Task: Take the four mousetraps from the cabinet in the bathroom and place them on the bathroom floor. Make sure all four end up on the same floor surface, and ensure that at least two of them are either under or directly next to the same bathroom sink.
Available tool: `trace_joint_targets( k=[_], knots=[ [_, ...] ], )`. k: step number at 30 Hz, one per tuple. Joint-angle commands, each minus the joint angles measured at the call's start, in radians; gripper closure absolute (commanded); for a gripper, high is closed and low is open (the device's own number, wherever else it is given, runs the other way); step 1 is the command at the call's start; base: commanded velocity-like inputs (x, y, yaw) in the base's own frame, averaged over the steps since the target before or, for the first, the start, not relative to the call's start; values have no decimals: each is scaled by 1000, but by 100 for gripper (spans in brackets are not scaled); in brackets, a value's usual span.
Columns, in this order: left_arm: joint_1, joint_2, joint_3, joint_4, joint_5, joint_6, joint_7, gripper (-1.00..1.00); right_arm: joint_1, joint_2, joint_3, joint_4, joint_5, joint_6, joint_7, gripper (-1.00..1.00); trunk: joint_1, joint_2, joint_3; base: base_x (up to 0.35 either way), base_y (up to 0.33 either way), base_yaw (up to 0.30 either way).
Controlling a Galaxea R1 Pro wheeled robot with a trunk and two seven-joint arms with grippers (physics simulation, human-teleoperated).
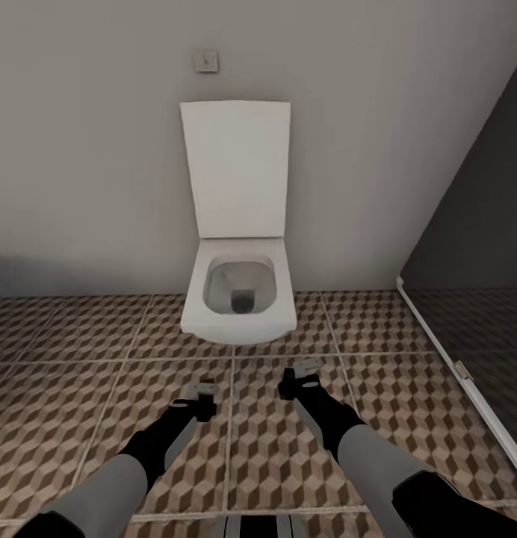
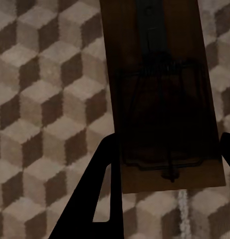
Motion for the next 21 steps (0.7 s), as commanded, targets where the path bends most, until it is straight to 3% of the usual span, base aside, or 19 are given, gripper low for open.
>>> trace_joint_targets(
  k=[1,11,21],
  knots=[
    [-1,1,-8,-2,10,4,10,100,-1,0,7,-1,-10,4,-9,100,0,0,-1,51,0,0],
    [-1,0,-9,-2,10,4,10,100,-1,0,7,-1,-10,4,-9,100,0,0,-1,12,0,0],
    [-1,0,-9,-3,10,4,10,100,-1,0,7,-1,-10,4,-9,100,4,-3,-39,0,0,0]
  ],
)
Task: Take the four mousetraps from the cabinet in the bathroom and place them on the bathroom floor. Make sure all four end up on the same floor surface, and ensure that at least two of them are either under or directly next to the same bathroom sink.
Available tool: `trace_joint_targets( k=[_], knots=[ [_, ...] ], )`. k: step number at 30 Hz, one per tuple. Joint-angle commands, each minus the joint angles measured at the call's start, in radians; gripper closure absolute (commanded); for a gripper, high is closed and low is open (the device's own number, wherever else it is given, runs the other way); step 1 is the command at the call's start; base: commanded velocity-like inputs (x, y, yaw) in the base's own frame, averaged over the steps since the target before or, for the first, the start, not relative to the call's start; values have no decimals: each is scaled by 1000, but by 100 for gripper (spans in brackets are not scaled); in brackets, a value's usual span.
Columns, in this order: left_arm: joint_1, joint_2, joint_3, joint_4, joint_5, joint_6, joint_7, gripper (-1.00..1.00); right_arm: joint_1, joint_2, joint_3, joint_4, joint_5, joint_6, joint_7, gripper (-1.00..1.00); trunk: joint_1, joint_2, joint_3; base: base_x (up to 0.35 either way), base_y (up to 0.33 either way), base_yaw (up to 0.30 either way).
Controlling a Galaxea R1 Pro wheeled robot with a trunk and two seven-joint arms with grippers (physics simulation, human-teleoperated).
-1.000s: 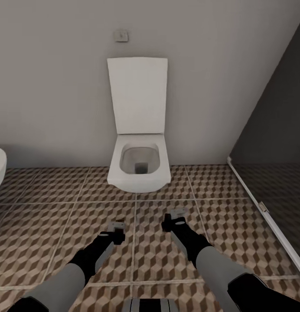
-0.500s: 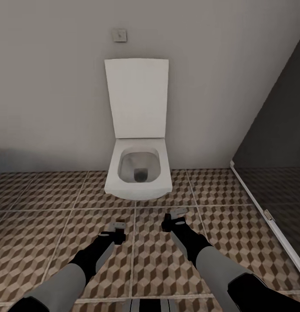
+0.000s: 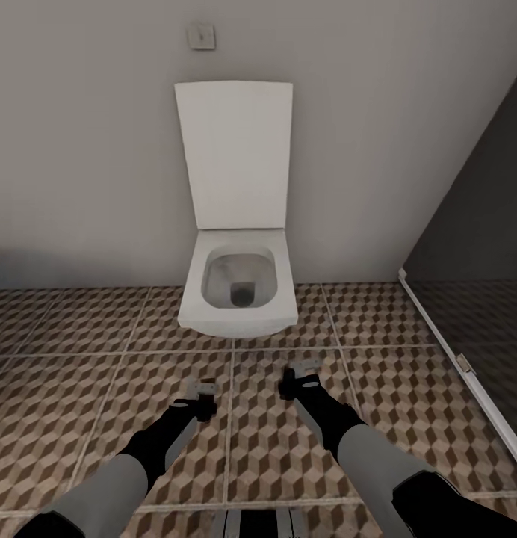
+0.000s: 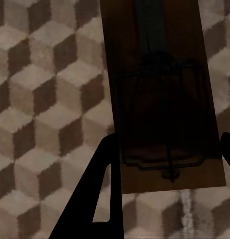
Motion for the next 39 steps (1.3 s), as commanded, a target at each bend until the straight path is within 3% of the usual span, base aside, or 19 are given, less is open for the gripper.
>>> trace_joint_targets(
  k=[1,39],
  knots=[
    [-1,1,-8,-2,10,4,10,100,-1,0,7,-1,-10,4,-9,100,0,-1,-5,0,0,0],
    [-1,1,-8,-2,10,4,10,100,-1,0,7,-1,-10,4,-9,100,17,-9,-152,0,0,0]
  ],
)
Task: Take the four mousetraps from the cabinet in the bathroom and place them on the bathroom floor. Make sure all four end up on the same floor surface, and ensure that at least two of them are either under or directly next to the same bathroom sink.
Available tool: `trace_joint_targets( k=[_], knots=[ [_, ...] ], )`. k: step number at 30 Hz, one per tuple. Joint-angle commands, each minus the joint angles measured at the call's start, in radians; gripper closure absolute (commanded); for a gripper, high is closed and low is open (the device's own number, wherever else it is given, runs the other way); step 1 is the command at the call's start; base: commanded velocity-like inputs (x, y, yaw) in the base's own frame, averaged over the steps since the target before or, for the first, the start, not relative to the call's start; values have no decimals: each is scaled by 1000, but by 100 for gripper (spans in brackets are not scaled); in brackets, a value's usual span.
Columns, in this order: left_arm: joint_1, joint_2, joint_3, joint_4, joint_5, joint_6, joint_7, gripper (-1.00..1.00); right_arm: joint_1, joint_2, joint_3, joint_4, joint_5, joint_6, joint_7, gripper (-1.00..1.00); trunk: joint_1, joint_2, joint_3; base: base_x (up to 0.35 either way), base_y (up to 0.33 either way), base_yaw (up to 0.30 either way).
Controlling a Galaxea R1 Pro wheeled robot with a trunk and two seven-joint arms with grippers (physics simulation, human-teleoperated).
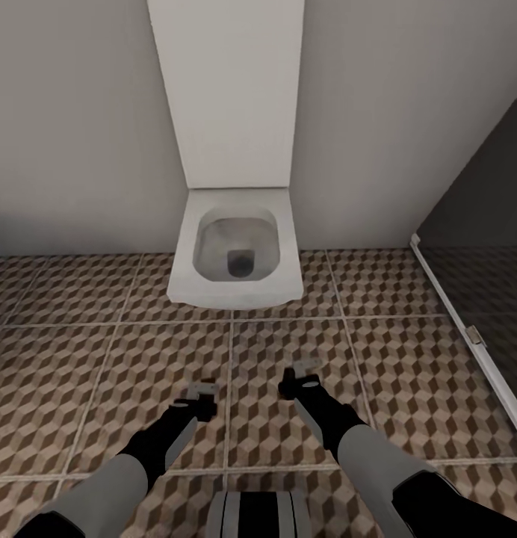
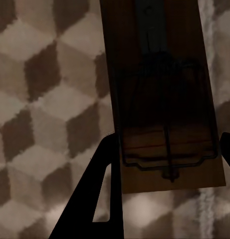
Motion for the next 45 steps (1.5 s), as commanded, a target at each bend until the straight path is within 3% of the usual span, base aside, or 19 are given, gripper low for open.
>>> trace_joint_targets(
  k=[1,18,33,39,45],
  knots=[
    [0,1,-8,-2,10,4,10,100,-1,0,7,-1,-10,4,-9,100,0,-1,-5,0,0,0],
    [0,1,-8,-4,10,4,11,100,-1,0,7,-1,-10,4,-9,100,8,-5,-70,0,0,0],
    [0,1,-8,-5,10,4,10,100,0,0,7,-1,-10,-3,-7,100,8,-5,-70,0,0,0],
    [0,1,-8,-5,10,4,10,100,0,0,8,42,-9,-107,48,100,8,-5,-70,0,0,0],
    [0,2,-8,-5,10,4,10,100,0,0,8,64,-7,-133,72,100,8,-5,-70,0,0,0]
  ],
)
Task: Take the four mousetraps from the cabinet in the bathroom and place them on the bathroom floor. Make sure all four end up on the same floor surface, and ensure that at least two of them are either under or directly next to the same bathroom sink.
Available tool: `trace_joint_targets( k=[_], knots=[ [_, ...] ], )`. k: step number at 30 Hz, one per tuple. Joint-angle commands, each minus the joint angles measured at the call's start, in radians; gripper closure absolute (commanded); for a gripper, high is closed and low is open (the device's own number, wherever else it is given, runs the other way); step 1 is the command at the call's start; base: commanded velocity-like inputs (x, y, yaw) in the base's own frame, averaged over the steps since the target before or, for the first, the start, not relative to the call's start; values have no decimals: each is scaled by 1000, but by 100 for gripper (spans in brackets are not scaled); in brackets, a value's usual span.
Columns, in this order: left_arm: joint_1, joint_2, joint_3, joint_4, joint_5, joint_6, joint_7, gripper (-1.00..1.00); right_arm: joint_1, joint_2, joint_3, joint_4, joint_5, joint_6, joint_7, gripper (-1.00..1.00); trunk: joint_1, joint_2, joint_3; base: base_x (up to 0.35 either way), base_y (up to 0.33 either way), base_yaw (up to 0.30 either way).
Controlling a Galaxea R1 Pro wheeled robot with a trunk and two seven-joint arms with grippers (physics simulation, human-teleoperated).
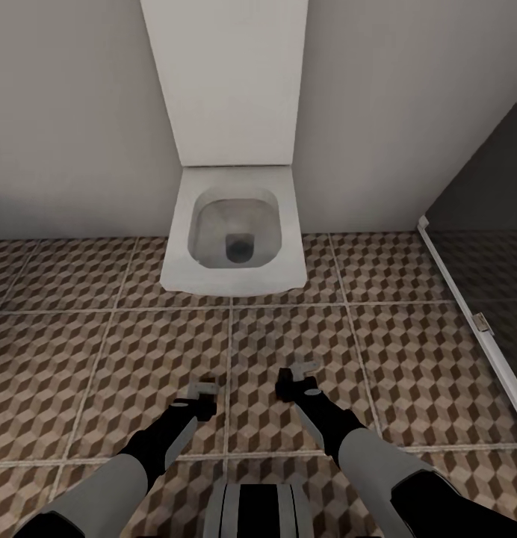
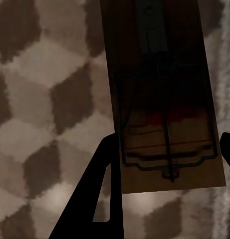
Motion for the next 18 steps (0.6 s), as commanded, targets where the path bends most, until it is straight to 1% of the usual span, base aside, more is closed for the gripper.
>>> trace_joint_targets(
  k=[1,5,8,18],
  knots=[
    [0,1,-8,-2,10,4,10,100,-1,0,8,0,-10,3,-7,100,0,0,-1,0,0,0],
    [0,1,-8,-1,10,4,10,100,0,0,8,2,-10,1,-5,100,0,0,-1,2,0,0],
    [0,1,-8,-1,10,4,10,100,-1,0,8,3,-10,0,-5,100,0,0,-1,76,0,0],
    [0,1,-8,0,10,4,10,100,0,0,8,3,-10,0,-5,100,0,0,-1,184,0,0]
  ],
)
